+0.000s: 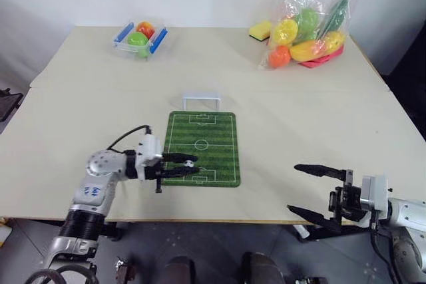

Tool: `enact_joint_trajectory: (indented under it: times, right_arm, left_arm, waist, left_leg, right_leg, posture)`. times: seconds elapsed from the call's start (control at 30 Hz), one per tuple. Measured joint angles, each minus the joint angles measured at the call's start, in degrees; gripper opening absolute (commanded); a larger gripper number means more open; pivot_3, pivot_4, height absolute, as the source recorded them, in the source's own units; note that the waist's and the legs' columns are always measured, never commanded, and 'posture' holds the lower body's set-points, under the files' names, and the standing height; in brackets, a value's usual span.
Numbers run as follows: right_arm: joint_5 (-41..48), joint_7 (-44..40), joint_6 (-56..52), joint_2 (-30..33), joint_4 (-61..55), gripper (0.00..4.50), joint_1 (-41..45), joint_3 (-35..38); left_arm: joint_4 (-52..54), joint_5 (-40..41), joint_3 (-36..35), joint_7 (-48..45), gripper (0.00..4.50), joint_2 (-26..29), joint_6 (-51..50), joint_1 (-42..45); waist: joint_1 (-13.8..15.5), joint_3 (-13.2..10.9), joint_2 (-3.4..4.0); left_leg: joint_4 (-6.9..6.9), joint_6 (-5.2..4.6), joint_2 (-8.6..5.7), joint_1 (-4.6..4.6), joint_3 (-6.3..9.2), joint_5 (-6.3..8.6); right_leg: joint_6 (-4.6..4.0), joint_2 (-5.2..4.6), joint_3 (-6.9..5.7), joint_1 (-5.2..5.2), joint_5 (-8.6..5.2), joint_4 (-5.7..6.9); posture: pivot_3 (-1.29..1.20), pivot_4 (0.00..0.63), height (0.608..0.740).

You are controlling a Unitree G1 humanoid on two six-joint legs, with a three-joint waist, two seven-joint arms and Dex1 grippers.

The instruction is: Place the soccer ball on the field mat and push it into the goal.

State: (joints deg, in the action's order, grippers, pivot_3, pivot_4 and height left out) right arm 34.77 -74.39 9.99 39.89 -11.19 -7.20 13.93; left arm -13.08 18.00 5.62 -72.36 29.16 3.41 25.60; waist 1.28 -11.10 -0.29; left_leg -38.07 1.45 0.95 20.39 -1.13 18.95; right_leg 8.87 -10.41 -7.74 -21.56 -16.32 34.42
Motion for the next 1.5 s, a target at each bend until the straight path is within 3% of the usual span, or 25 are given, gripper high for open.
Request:
enact_joint_trajectory:
  times: [0.17, 0.6, 0.63, 0.8, 1.1, 1.27, 1.5]
  right_arm:
    - [-0.01, 1.58, -0.25, -0.87, -0.47, 4.50, 0.06, 0.00]
    - [-0.01, 6.53, -3.65, -2.60, -4.63, 4.50, 0.65, -0.35]
    - [-0.01, 6.66, -3.87, -2.64, -4.63, 4.50, 0.65, -0.40]
    - [0.10, 7.06, -4.34, -2.97, -4.63, 4.50, 0.65, -0.44]
    - [0.59, 6.92, -5.33, -3.02, -4.62, 4.50, 1.42, -0.73]
    - [0.64, 6.01, -5.30, -3.30, -4.37, 4.50, 1.56, -1.51]
    - [1.54, 3.62, -4.76, -4.24, -1.23, 4.50, 1.86, -0.89]
  left_arm:
    - [-6.05, -4.58, 2.48, 0.40, 0.85, -0.68, 4.96, 0.39]
    - [-7.97, -4.73, 2.41, 0.68, 0.85, -1.46, 6.62, 0.75]
    - [-7.97, -4.69, 2.33, 0.86, 1.57, -1.51, 6.57, 0.72]
    - [-7.78, -4.36, 2.05, 1.95, 2.95, -2.13, 6.22, 0.40]
    - [-7.08, -4.50, 1.75, 4.47, 2.95, -2.73, 7.28, 0.10]
    - [-2.12, 0.04, -0.26, 3.26, 2.95, -2.78, 5.47, -1.22]
    - [10.41, 9.57, -9.65, 1.55, 2.95, 7.12, -3.77, -6.42]
  waist:
    - [0.09, 0.00, 0.00]
    - [0.22, 0.00, 0.00]
    - [0.21, 0.00, 0.00]
    - [0.20, 0.00, 0.00]
    - [0.18, 0.00, 0.00]
    - [0.15, 0.00, -0.01]
    - [-0.10, -0.01, 0.01]
  left_leg:
    - [-0.01, -0.01, 0.01, 0.00, -0.02, 0.01]
    - [-0.10, -0.10, -0.01, 0.03, -0.02, 0.06]
    - [-0.10, -0.10, -0.01, 0.03, -0.02, 0.06]
    - [-0.10, -0.10, -0.01, 0.03, -0.02, 0.06]
    - [-0.10, -0.10, 0.00, 0.03, -0.02, 0.06]
    - [-0.09, -0.10, 0.00, 0.04, -0.02, 0.06]
    - [-0.08, -0.13, 0.02, -0.01, -0.03, 0.09]
  right_leg:
    - [0.01, 0.00, 0.02, 0.00, 0.01, -0.02]
    - [0.06, -0.01, 0.05, 0.00, 0.04, -0.04]
    - [0.06, -0.01, 0.05, 0.00, 0.04, -0.04]
    - [0.06, -0.01, 0.05, 0.00, 0.04, -0.04]
    - [0.06, -0.01, 0.05, 0.00, 0.04, -0.04]
    - [0.06, -0.01, 0.05, 0.00, 0.04, -0.05]
    - [0.06, -0.01, 0.11, 0.02, 0.04, -0.06]
  posture:
    - [0.00, 0.150, 0.740]
    - [0.00, 0.150, 0.740]
    - [0.00, 0.150, 0.740]
    - [0.00, 0.150, 0.740]
    - [0.00, 0.150, 0.740]
    - [0.00, 0.150, 0.740]
    - [0.00, 0.150, 0.740]
